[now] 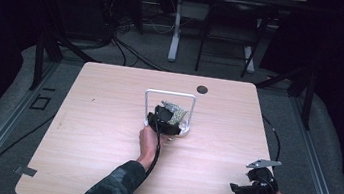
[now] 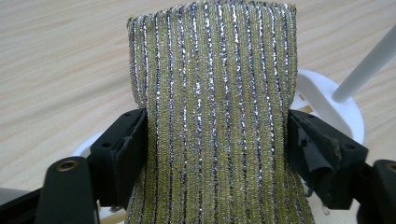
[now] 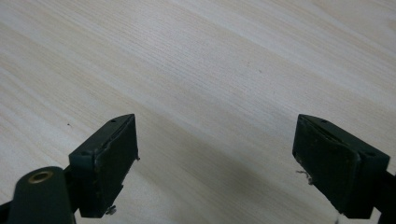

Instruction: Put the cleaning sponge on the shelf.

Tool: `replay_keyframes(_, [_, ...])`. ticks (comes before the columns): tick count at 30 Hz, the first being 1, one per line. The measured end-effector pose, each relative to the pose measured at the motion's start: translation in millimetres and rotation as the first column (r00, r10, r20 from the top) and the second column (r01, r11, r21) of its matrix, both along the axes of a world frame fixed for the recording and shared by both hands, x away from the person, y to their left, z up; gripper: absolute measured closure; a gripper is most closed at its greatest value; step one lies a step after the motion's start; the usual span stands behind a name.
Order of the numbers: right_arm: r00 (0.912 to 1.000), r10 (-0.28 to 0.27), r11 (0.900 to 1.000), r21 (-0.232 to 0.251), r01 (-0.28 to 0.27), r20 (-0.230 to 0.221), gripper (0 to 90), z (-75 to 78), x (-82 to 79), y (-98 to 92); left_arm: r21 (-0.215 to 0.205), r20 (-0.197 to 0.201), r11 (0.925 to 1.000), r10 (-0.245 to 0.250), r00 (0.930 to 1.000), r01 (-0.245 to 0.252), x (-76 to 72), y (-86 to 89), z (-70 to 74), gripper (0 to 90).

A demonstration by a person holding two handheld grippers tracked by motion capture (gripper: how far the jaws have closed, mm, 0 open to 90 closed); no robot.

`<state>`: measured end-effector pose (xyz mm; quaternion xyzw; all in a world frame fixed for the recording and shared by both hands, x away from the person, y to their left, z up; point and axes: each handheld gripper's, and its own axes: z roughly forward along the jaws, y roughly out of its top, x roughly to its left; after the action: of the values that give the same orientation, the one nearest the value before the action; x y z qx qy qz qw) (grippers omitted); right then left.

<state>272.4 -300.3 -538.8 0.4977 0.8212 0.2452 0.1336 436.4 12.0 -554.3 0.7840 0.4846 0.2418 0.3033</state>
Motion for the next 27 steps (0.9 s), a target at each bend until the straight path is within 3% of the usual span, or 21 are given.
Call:
replay_keyframes(11, [1.0,-0.001,1.0,0.001,0.001,-0.001,13.8,0.0,-0.1,0.0,-0.016,0.009,0.9996,-0.024,0.9997,0.024,-5.0,-0.9,5.6,16.8])
replay_keyframes(22, [1.0,0.001,1.0,0.001,-0.001,-0.003,13.8,0.0,-0.4,-0.3,-0.019,0.044,0.999,-0.04,0.9983,0.041,-14.0,-1.2,14.4,14.9])
replay_keyframes(27, [1.0,0.006,1.0,-0.003,-0.006,-0.006,13.8,0.1,0.7,0.7,-0.036,0.039,0.9977,-0.056,0.9977,0.057,-17.8,2.1,20.4,14.1])
